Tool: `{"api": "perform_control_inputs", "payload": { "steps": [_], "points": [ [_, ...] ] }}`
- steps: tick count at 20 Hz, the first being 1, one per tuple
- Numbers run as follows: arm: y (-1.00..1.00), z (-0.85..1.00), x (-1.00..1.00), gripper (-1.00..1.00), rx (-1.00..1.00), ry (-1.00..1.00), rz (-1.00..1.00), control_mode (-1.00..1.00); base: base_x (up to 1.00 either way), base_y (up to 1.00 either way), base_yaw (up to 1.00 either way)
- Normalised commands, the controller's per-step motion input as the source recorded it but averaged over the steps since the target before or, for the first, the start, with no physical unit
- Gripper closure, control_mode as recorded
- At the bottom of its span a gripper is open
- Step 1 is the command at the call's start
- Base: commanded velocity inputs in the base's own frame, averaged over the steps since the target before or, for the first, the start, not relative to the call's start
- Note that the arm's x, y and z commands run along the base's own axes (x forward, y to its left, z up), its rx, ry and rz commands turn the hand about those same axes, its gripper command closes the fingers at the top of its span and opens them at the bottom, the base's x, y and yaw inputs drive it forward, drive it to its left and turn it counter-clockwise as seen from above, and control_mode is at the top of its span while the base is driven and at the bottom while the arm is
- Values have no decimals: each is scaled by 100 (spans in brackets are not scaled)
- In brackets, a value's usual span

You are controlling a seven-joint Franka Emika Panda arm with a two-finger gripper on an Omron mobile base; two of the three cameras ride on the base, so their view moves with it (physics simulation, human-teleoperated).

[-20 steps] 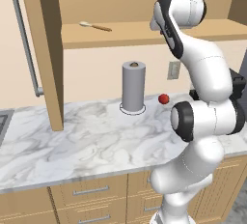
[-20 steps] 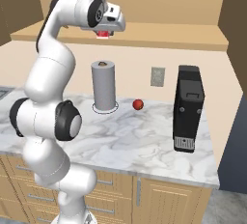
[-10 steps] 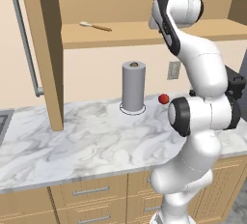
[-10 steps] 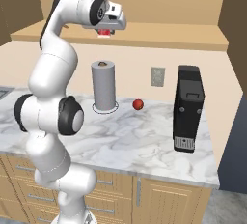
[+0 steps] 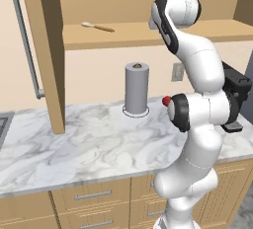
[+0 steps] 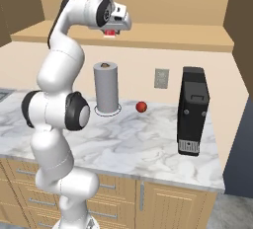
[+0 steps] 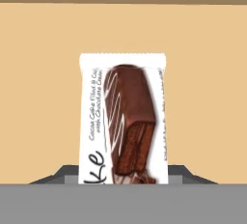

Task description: Pick the bar and honey bottle from the counter and place them in the cabinets closest to them.

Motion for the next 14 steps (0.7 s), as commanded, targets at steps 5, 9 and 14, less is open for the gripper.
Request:
{"api": "perform_control_inputs", "payload": {
  "steps": [5,9,14],
  "points": [
    [0,0,62,100,0,10,0,-100,0,0,0],
    [0,0,32,100,0,3,0,-100,0,0,0],
    [0,-3,5,-100,0,-1,0,-100,0,0,0]
  ]
}}
